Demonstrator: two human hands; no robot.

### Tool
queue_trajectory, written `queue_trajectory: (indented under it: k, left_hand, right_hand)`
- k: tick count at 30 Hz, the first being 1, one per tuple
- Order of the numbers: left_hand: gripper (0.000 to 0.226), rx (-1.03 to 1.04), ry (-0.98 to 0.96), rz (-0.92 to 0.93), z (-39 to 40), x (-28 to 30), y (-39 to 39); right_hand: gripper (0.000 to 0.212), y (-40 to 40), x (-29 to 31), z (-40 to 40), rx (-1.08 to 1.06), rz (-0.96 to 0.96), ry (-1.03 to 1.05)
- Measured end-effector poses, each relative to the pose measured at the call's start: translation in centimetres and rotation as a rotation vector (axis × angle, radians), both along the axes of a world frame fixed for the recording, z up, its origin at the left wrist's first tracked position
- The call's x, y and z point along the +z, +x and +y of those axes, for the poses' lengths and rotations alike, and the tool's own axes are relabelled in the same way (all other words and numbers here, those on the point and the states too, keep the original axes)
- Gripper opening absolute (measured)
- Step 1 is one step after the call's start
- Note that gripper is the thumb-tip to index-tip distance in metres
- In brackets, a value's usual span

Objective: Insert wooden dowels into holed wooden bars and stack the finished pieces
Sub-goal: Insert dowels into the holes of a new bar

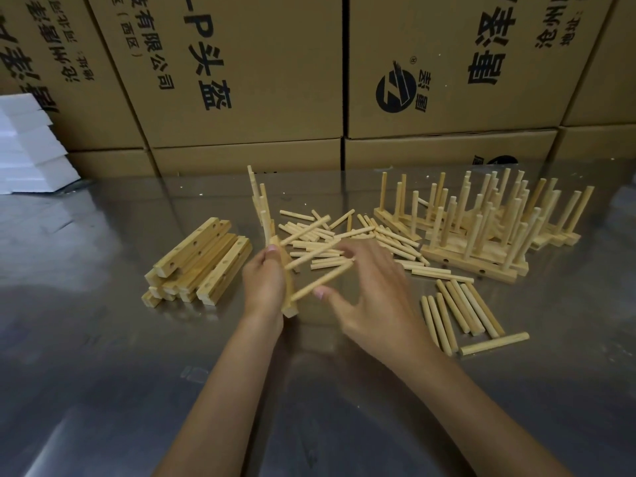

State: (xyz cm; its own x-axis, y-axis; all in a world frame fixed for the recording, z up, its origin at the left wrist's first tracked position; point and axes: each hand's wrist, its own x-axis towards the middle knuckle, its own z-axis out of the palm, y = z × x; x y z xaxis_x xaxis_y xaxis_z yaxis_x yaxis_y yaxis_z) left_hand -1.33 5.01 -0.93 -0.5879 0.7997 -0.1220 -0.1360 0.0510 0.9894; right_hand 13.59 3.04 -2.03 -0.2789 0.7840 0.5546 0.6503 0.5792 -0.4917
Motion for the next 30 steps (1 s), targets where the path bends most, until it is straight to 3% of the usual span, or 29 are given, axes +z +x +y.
queue_trajectory:
  k: [2,3,5,8,10,18,23,30]
  left_hand:
    - [0.023,0.029,-0.073,-0.065,0.2,-0.2,-0.8]
    - [0.027,0.025,-0.114,-0.086,0.4,-0.3,-1.2]
    - [0.031,-0.014,-0.16,-0.113,0.6,-0.5,-2.2]
    - [0.034,-0.032,-0.239,-0.118,0.9,-0.7,-3.8]
    - [0.035,-0.059,-0.298,-0.034,0.9,-0.9,-4.3]
    - [0.034,-0.098,-0.341,0.151,1.1,-0.9,-3.4]
    - [0.022,-0.155,-0.314,0.481,0.8,-1.1,-3.9]
    - [0.022,-0.306,-0.426,0.748,-0.2,-0.8,-4.5]
  right_hand:
    - [0.048,0.1,-0.3,0.1,-0.037,0.187,-0.081]
    - [0.043,0.0,-0.5,0.1,-0.031,0.192,-0.126]
    - [0.035,-0.2,-1.1,0.0,0.025,0.111,-0.198]
    - [0.04,-1.3,-1.8,-0.9,0.143,0.02,-0.243]
    - [0.044,-2.4,-2.3,-1.3,0.191,-0.02,-0.238]
    - [0.022,-4.5,-2.8,-1.9,0.207,0.008,-0.172]
    - [0.015,-4.4,-2.7,-1.9,0.198,-0.009,-0.093]
    - [0.02,-4.1,-3.1,-1.2,0.176,-0.015,-0.1]
